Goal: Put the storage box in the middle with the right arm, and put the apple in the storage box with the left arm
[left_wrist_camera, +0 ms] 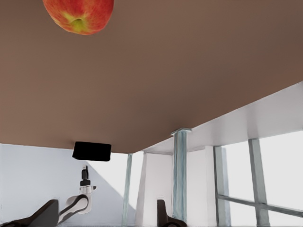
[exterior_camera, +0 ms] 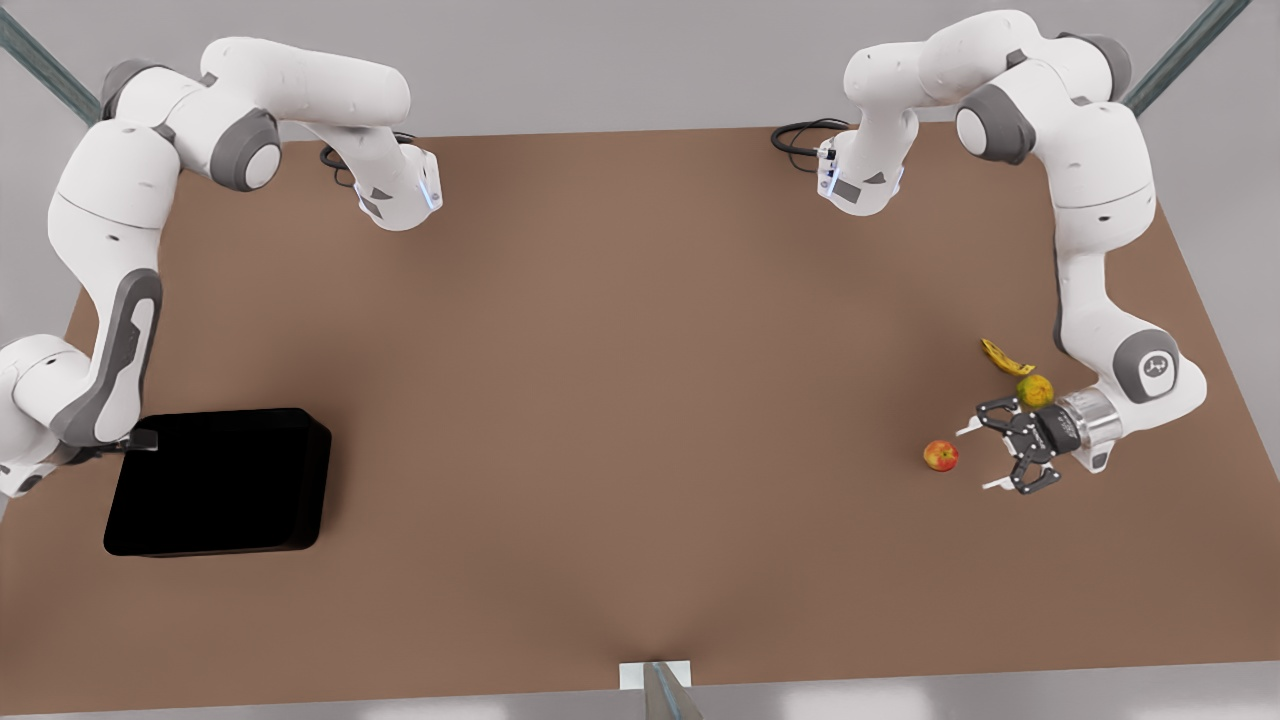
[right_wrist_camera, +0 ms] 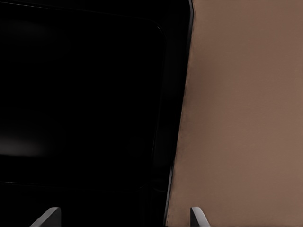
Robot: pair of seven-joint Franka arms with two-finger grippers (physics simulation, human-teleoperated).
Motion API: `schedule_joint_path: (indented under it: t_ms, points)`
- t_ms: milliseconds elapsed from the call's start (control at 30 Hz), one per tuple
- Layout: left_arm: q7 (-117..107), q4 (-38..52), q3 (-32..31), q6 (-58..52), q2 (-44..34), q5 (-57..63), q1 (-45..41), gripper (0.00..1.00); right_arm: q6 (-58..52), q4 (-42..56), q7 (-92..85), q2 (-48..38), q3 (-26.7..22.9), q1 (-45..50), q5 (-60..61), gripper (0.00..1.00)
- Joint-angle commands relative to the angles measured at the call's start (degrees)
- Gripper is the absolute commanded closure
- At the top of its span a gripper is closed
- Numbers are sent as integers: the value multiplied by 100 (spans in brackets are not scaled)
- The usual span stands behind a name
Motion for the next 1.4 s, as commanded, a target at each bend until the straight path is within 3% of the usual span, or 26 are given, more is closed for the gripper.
schedule_joint_path:
  t_ms: [0, 233, 567, 633, 667, 833, 900, 1000, 1100, 1367]
  points:
    - [0, 21, -24, -9, 0, -87, 0, 0, 75, -3, -117, 27, -24, -13, 84, 0]
    - [-88, 179, -182, -624, -71, 652, -53, 0, 470, -56, -679, 388, -236, -92, 673, 0]
    - [-53, 171, -200, -290, 272, 1100, -211, 0, 752, -56, -636, 704, -244, -74, 752, 0]
    - [-36, 197, -129, -194, 351, 1091, -211, 0, 743, -47, -688, 704, -244, -48, 735, 42]
    - [-71, 223, -129, -62, 351, 1091, -211, 0, 743, -56, -706, 704, -244, -48, 735, 55]
    - [87, 171, -112, -53, 474, 1038, -202, 0, 743, -65, -715, 722, -244, -48, 700, 60]
    - [158, 83, -103, 79, 527, 977, -193, 0, 743, -65, -732, 757, -244, -57, 682, 70]
    - [149, 12, 82, 228, 580, 748, -185, 0, 743, -65, -732, 766, -244, -57, 673, 72]
    - [87, -76, 82, 1151, 501, 529, -167, 0, 743, -65, -759, 801, -244, -57, 673, 79]
    - [826, -146, 73, 642, 615, 397, -167, 0, 673, -47, -899, 783, -244, -48, 673, 79]
